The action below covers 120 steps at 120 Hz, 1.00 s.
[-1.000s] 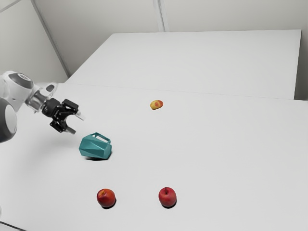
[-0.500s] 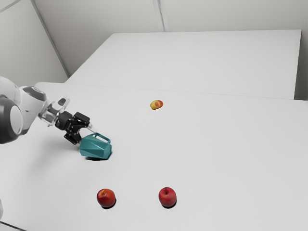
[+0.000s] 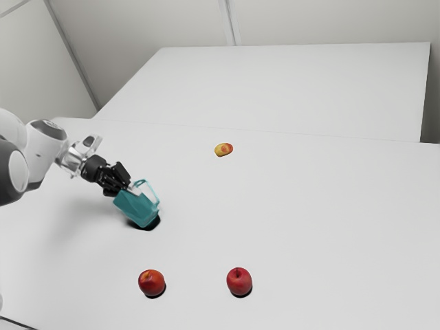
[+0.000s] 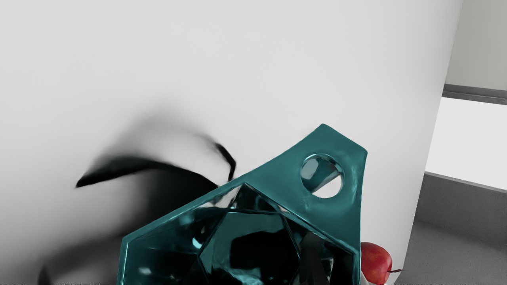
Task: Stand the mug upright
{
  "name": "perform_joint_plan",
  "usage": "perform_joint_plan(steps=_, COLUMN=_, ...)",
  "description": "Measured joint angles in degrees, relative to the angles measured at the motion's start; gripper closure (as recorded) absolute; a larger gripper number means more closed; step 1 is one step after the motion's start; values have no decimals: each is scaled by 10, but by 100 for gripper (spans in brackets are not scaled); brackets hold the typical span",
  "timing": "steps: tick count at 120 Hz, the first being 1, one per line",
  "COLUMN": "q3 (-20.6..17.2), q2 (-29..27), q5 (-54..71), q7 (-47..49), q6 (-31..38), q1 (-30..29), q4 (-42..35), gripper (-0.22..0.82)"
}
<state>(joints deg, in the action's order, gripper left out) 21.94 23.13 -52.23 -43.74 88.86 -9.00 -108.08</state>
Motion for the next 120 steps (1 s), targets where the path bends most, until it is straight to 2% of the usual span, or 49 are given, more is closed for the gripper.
perform_joint_plan(steps=20, q3=0, q2=-49, q5=0, q7=-3, q6=-16, q1=3, q4=-30, gripper=76)
perform_joint_plan(steps=35, q3=-4, q2=-99, q5=19, q7=3, q6=-13, q1=30, q4=-41, gripper=77)
perform_joint_plan(steps=50, q3=-65, q2=-136, q5=102, q7=24, q6=23, q1=46, q4=-33, gripper=78)
perform_joint_plan(steps=74, q3=-153, q2=-144, q5=304, q7=80, q6=101, q1=63, q4=7, gripper=78)
perform_joint_plan(steps=95, q3=-191, q2=-145, q5=415, q7=123, q6=177, q1=63, q4=7, gripper=78)
perform_joint_plan(steps=120, q3=-221, q2=-147, q5=492, q7=169, q6=275, q1=64, q4=-53, gripper=78)
